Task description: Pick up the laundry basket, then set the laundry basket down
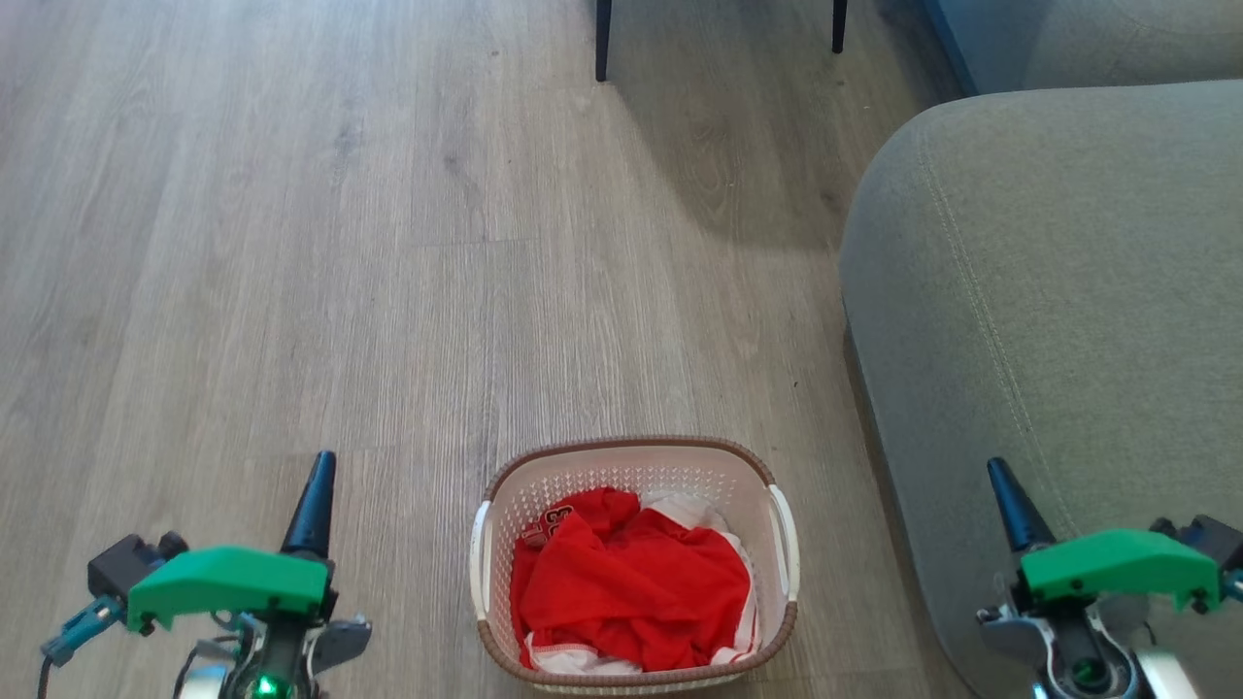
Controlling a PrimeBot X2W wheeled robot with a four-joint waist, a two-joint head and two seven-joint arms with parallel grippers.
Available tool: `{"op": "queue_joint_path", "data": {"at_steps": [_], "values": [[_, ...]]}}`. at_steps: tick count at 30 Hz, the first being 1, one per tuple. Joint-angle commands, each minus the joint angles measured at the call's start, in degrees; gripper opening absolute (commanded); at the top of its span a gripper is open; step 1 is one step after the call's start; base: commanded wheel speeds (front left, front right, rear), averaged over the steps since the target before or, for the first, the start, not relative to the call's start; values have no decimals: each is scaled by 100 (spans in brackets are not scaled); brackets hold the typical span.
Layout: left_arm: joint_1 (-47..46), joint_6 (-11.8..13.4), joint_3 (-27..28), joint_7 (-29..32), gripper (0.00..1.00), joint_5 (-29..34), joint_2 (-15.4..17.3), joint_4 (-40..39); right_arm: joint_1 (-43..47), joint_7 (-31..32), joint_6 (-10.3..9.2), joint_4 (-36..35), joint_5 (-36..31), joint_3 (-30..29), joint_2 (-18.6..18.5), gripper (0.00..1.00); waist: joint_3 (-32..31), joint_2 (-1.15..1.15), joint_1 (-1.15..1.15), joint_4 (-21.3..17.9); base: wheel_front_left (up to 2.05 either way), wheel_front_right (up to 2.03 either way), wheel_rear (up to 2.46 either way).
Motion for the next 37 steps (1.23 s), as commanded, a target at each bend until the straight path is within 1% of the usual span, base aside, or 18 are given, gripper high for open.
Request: {"op": "queue_joint_path", "data": {"at_steps": [1, 34, 37], "values": [[-312, -62, 184, 30, 0, -129, 93, -145, -304, 46, 30, -170, 138, 25, -95, 0, 0, 0, 0, 0, 0, 0, 0], [-462, -331, 743, 576, 0, -2047, 78, -3, -419, 588, 41, -84, 2078, -395, -74, 0, -17, 0, 0, -17, 0, 0, 0], [-466, -337, 761, 592, 0, -2083, 73, 1, -422, 604, 41, -82, 2115, -409, -69, 0, -18, 0, 0, -18, 0, 0, 0]]}}
